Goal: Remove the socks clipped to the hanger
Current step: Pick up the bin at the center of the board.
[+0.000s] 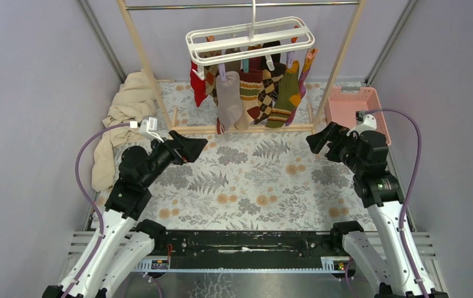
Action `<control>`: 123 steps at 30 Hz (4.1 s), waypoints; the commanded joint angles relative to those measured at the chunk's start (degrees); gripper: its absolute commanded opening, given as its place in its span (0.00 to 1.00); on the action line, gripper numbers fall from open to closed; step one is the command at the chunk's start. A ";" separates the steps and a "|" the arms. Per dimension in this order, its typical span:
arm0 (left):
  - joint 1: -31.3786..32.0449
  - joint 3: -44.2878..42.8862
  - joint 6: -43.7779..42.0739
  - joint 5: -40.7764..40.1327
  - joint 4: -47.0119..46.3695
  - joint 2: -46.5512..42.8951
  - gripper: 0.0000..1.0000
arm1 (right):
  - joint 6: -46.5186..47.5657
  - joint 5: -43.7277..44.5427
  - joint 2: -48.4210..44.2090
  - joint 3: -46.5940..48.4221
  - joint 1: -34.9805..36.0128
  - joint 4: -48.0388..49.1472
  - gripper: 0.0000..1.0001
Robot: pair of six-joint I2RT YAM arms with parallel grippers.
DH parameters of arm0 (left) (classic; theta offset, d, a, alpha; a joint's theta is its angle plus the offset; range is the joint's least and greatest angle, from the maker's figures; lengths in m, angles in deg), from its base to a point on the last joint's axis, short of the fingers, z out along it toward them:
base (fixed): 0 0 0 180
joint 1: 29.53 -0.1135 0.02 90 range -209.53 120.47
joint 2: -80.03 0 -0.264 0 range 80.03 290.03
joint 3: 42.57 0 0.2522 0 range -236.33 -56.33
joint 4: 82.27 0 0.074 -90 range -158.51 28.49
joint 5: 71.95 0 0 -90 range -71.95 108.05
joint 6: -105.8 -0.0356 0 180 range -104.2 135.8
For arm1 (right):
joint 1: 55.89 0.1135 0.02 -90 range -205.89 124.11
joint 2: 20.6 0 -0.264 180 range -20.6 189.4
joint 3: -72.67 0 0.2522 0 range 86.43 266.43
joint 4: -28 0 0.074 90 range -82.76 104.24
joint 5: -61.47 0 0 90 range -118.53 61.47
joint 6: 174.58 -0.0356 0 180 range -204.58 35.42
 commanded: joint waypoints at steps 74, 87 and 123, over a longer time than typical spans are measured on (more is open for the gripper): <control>3.60 -8.02 -4.90 -7.54 13.57 9.05 0.99 | -22.10 43.49 49.84 22.28 -13.68 -14.72 0.79; 3.61 -7.47 -4.42 -8.06 13.15 9.44 0.99 | -23.01 40.63 57.30 19.05 -16.44 -10.78 0.56; 3.56 -10.23 -6.45 -8.81 17.44 9.79 0.99 | -14.66 49.11 7.93 8.58 -17.86 -32.87 0.00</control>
